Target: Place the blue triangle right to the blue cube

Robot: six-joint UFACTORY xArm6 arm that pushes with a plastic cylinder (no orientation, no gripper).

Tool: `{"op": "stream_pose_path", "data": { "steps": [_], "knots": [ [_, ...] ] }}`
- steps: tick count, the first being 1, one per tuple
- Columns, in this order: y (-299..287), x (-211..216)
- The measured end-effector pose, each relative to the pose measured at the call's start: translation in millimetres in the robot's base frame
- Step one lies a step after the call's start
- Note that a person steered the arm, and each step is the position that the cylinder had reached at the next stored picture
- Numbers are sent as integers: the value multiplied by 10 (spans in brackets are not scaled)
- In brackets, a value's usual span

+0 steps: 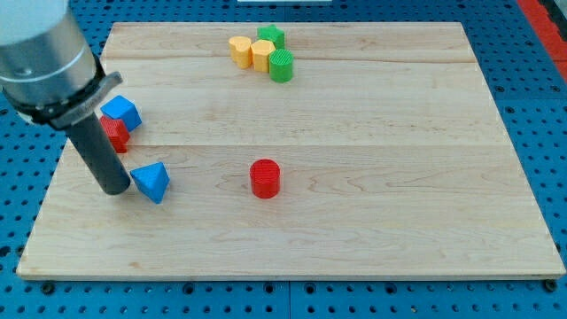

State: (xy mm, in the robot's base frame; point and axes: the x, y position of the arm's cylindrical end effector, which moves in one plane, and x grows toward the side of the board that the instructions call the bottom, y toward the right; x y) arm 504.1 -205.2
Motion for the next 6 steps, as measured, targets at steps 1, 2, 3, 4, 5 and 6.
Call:
{"op": "stream_pose_path", "data": {
  "steps": [1,2,3,4,5,6],
  "knots": [
    [87,427],
    [357,175],
    [355,-483],
    [552,-645],
    [564,-498],
    [889,-518]
  ]
}}
